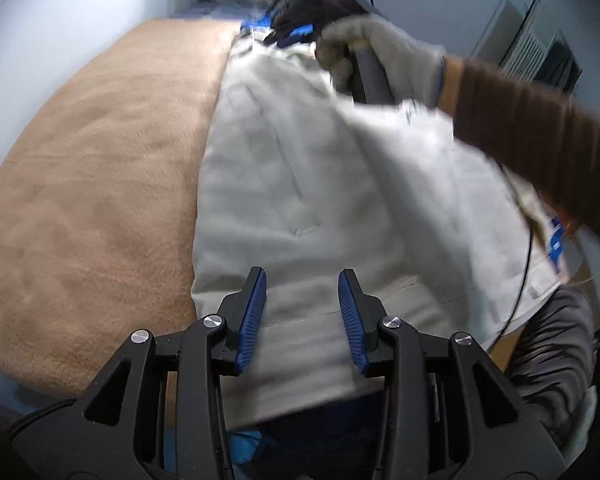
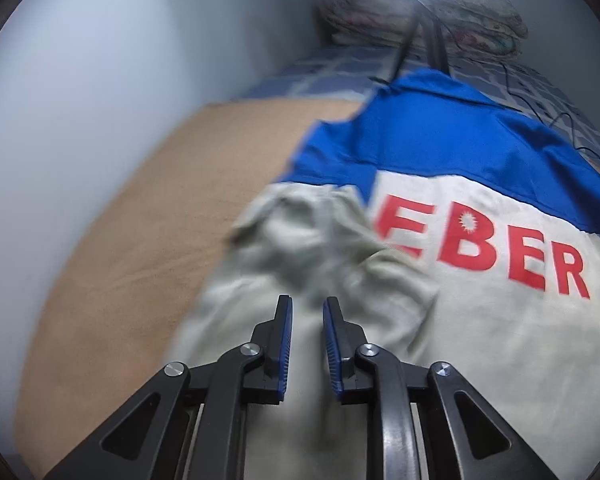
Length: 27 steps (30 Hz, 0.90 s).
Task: Fold large clothes
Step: 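Move the right tool across the jacket to the other blue cuff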
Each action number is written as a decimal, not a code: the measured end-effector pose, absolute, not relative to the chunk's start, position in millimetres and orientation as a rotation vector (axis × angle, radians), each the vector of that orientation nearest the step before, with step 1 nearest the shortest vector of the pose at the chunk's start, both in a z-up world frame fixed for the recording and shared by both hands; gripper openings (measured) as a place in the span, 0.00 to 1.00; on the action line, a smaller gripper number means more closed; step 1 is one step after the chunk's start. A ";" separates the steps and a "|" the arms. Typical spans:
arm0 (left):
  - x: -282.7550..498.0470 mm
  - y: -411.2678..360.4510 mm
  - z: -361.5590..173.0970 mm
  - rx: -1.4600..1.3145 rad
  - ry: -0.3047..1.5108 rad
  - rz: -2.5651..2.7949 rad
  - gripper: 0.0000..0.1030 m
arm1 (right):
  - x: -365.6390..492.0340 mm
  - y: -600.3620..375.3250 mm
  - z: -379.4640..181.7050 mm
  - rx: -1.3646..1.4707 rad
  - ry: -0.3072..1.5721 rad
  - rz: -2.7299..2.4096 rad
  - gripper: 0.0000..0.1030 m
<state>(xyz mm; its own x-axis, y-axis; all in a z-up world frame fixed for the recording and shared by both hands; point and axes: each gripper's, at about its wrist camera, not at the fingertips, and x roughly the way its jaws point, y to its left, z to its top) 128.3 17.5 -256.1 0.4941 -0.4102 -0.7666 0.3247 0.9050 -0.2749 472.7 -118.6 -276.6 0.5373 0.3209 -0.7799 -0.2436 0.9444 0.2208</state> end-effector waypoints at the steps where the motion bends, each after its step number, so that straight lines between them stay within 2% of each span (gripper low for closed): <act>1: 124.4 18.4 -250.5 -0.100 0.933 -0.454 0.36 | 461.3 -115.4 -271.2 0.105 0.936 0.390 0.15; 5: 117.2 19.6 -250.3 -0.128 0.949 -0.504 0.36 | 422.3 -93.4 -275.1 0.059 0.994 0.517 0.10; 9: 113.9 12.1 -265.3 -0.121 1.024 -0.531 0.36 | 410.2 -78.0 -302.1 0.001 1.058 0.487 0.10; 14: 104.4 -10.7 -272.6 0.081 0.985 -0.519 0.36 | 408.5 -82.4 -298.9 0.047 1.073 0.450 0.10; 18: 99.4 -11.5 -264.7 0.078 0.980 -0.516 0.36 | 376.0 -104.3 -258.4 0.119 1.000 0.447 0.20; 19: 98.5 -9.1 -258.9 0.057 0.975 -0.523 0.36 | 362.1 -113.6 -245.9 0.138 0.979 0.445 0.25; 22: 99.3 10.8 -229.7 -0.044 0.909 -0.520 0.36 | 325.1 -146.1 -219.0 0.196 0.930 0.454 0.27; 27: 105.6 39.9 -182.2 -0.168 0.812 -0.505 0.36 | 256.0 -205.1 -181.3 0.234 0.861 0.409 0.39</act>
